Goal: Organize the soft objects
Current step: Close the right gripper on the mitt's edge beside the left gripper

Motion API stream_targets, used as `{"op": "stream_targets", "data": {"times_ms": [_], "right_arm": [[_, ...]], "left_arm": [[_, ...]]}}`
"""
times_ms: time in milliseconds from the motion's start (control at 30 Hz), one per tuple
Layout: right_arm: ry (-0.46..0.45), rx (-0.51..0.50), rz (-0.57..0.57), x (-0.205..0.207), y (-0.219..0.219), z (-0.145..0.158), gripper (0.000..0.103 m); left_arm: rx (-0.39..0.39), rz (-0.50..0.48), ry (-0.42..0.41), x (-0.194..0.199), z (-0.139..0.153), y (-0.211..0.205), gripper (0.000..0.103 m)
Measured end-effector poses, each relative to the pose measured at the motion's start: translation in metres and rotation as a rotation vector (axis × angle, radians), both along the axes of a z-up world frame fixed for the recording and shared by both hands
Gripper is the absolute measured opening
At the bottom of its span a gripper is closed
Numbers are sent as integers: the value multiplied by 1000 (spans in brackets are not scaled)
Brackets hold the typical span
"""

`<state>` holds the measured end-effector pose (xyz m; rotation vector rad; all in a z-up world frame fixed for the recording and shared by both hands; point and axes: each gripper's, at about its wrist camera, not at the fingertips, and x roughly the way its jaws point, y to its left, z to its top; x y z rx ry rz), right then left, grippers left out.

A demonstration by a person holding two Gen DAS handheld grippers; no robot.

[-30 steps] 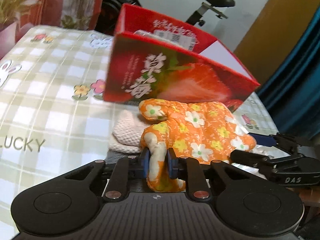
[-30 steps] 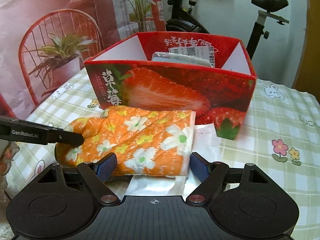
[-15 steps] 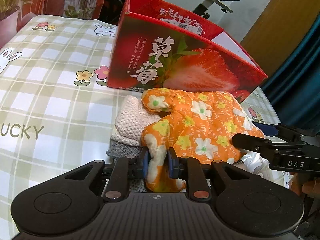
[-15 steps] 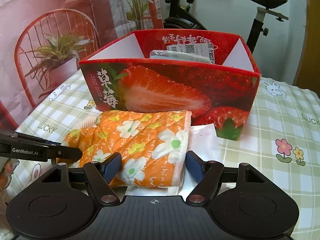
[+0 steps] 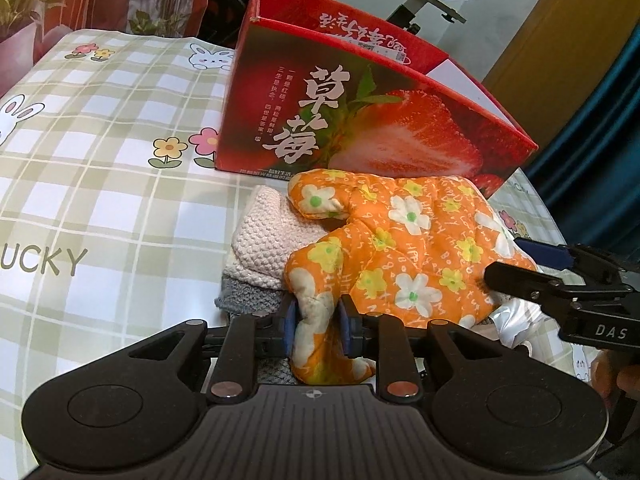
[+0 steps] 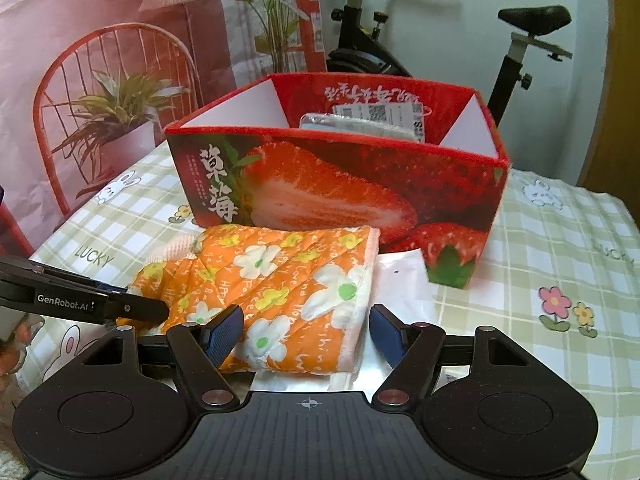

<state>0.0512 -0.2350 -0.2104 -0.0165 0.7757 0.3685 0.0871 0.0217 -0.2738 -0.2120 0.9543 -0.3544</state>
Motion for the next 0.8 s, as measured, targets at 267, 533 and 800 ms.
{"op": "stream_targets", "data": {"times_ms": [267,533,800], "right_arm": [[-17,26,-24,-5,-11,3,60],[20,23,0,5,-3,-5,61],[21,15,23,19,6,-3,34]], "left_arm": [[2,-1,-2,0,-2,-1,25],[-2,-1,-3,-1,-5,-1,27],[7,-18,-40,-3,2,-3,18]]}}
